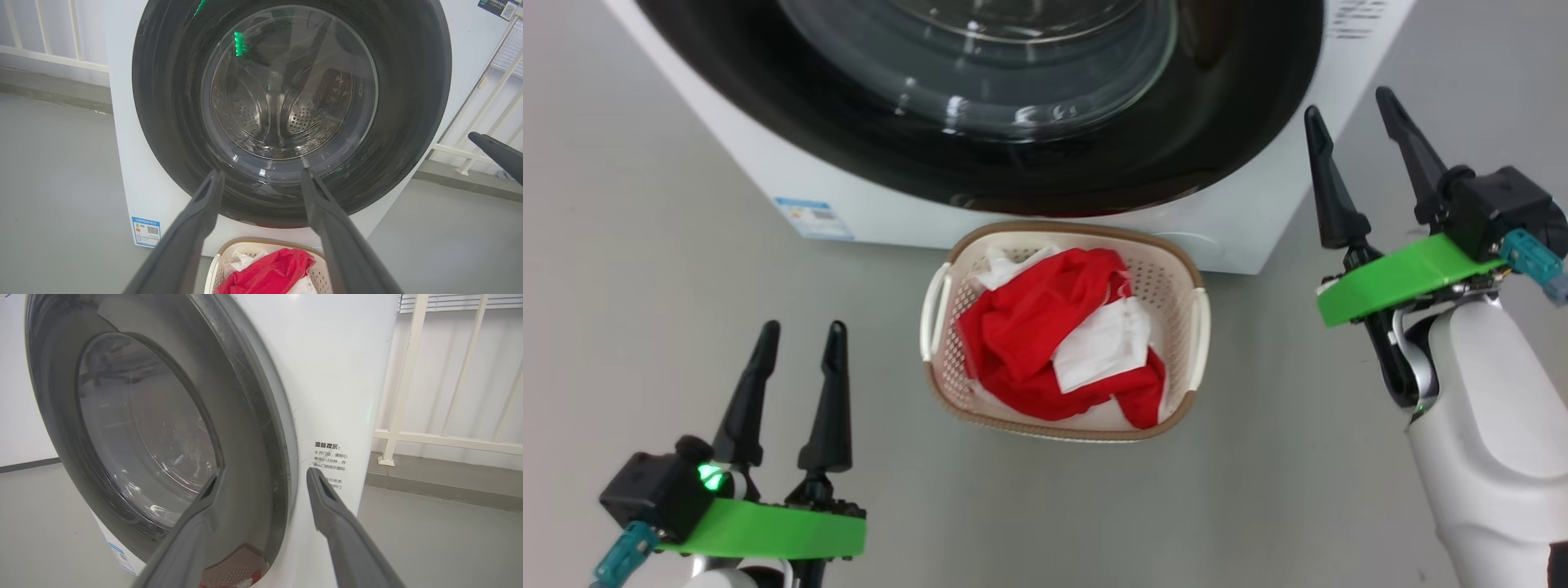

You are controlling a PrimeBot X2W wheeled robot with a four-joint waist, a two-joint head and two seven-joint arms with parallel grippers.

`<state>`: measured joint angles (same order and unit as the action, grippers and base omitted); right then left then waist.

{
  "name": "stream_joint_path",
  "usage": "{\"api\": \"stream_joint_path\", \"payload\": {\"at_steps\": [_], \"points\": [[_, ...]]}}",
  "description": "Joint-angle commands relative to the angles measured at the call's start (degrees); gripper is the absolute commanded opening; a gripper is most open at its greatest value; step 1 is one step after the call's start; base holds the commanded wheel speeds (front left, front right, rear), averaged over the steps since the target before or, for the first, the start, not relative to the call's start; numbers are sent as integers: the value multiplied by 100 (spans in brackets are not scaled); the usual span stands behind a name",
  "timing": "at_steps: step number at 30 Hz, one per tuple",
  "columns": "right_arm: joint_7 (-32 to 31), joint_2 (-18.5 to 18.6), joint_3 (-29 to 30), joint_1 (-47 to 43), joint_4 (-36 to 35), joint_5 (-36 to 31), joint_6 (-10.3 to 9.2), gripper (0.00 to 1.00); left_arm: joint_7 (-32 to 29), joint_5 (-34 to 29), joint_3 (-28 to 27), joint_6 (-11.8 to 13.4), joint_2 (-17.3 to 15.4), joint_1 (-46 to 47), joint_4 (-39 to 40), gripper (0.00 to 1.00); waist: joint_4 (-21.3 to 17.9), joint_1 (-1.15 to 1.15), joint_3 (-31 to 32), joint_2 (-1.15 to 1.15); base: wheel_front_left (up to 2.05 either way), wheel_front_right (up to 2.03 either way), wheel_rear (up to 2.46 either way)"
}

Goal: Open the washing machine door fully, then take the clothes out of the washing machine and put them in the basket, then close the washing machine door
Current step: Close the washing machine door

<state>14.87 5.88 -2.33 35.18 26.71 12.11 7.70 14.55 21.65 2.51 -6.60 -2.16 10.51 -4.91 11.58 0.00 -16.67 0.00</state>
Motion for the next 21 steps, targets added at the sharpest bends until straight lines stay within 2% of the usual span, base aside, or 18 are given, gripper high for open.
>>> {"api": "stream_joint_path", "payload": {"at_steps": [1, 12, 21], "points": [[13, -105, -57, -128, -230, 38, -21, 100, 45, -89, -268, -20, -72, -30, 97, 100, -354, 0, 287, 0, 0, 0, 0], [13, -200, 104, -869, -863, -119, -21, 100, 45, -246, -532, -63, -119, -156, 28, 100, -1117, 0, 796, 0, 0, 0, 0], [13, -172, 324, -1570, -1204, -103, -21, 100, 45, -485, -675, -72, -170, -460, -55, 100, -1458, 0, 1193, 0, 0, 0, 0]]}}
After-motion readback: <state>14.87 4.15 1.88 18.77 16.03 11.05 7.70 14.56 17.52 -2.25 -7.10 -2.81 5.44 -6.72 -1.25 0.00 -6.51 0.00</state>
